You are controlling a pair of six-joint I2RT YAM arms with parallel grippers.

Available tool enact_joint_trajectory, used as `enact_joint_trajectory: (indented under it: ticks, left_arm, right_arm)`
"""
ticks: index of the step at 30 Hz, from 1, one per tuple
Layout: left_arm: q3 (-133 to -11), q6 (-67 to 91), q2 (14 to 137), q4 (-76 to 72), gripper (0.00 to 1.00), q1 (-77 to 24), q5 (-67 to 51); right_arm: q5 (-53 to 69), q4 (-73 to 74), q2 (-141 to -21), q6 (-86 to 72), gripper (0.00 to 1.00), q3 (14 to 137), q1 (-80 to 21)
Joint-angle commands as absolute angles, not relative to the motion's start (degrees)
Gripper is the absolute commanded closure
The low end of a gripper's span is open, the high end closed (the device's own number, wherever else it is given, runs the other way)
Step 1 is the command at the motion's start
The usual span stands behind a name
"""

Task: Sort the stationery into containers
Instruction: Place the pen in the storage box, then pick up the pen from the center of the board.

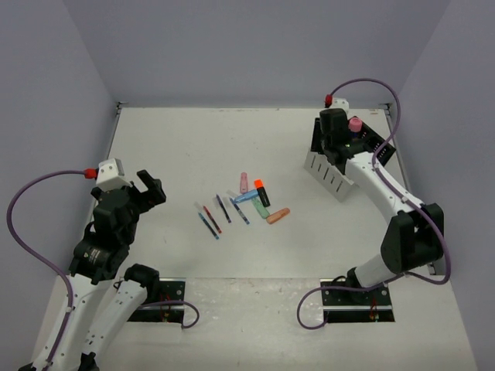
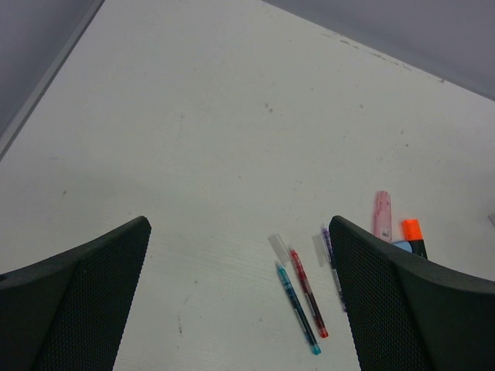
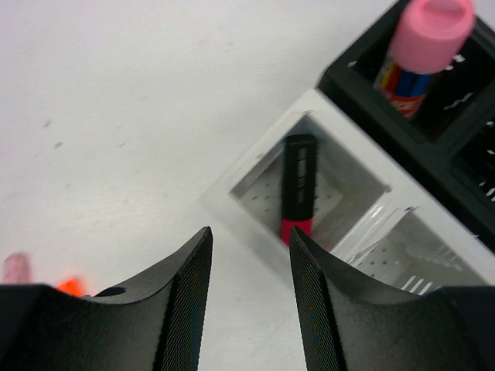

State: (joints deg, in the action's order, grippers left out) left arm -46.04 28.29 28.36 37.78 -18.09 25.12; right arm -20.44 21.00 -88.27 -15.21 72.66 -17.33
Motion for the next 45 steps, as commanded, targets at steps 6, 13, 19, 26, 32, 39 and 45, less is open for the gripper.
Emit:
enact_joint_trajectory:
  ticks: [6, 13, 19, 26, 32, 39, 45]
  left_arm:
    - [-45.53, 27.25, 28.57, 35.77, 0.00, -18.37, 25.84]
    - [-45.61, 27.25, 28.56, 35.86, 0.00, -18.37, 26.02]
    - [-45.58, 27.25, 28.48, 35.86, 0.00, -18.46, 26.02]
    - [-45.53, 27.25, 28.14, 35.77, 0.00, -18.39, 25.93]
    - [-45.53, 27.25, 27.95, 35.68, 0.00, -18.37, 25.77]
    - [-45.53, 27.24, 27.86, 35.60, 0.00, -18.37, 25.41]
    - [-45.44, 27.16, 27.83, 35.57, 0.00, -18.37, 25.37]
  right_arm:
    - [-8.53, 29.98, -93.06, -18.54, 0.39, 73.64, -34.39]
    - [-7.82, 31.95, -107.35, -18.18, 0.54, 83.40, -37.62]
    - [-6.72, 32.38, -114.41, -18.06, 0.52, 86.97, -37.62]
    - [-7.06, 33.89, -119.87, -17.40, 0.52, 91.24, -37.62]
    - [-8.39, 35.46, -122.72, -17.27, 0.55, 93.23, -37.55]
    - [-9.65, 37.91, -123.04, -17.66, 0.65, 93.79, -37.53]
    - [-9.49, 37.16, -118.38, -17.72, 0.87, 92.09, -37.53]
